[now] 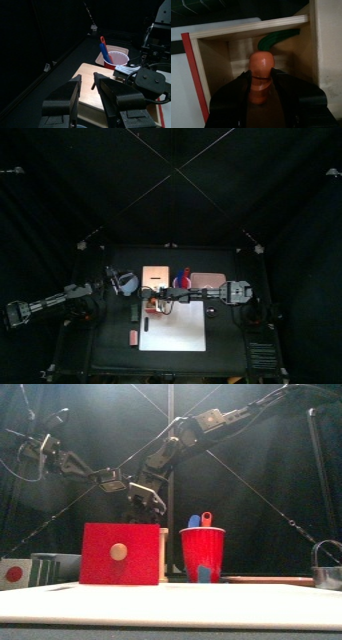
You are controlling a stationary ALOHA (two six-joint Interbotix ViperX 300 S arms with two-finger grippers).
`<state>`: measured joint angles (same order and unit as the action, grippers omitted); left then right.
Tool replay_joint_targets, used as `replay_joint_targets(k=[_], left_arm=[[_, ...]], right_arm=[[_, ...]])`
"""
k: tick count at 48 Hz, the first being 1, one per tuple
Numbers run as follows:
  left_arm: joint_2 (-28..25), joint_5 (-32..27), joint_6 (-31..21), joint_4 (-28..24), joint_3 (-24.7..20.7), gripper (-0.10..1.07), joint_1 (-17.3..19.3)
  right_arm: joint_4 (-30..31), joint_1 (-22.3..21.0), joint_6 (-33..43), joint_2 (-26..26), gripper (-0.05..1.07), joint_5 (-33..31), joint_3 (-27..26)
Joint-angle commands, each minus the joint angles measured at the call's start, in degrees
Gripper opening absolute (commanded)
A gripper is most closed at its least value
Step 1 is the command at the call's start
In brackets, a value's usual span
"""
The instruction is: Place carrot on cutting board
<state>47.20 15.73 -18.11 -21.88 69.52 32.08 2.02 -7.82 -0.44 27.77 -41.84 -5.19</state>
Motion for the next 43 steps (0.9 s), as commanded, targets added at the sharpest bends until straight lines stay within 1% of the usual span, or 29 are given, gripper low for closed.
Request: replay_joint_targets(k=[1,20,31,43], left_arm=[[-0.1,0.3,0.0,0.1,-1.0,0.70,0.4],[-0.1,0.3,0.0,0.1,-1.1,0.70,0.4],[-0.1,0.3,0.0,0.1,-1.1,0.70,0.5],[-0.1,0.3,0.0,0.1,-1.1,0.70,0.5]], right_arm=[[-0.2,-0.2,-0.1,-1.0,0.74,-0.1,-0.6],[-1.2,-0.2,0.4,-1.0,0.74,-0.1,-1.6],[-2.2,-0.2,0.7,-1.2,0.74,-0.2,-3.0],[-2.4,-0.2,0.9,-1.2,0.74,-2.0,-3.9]])
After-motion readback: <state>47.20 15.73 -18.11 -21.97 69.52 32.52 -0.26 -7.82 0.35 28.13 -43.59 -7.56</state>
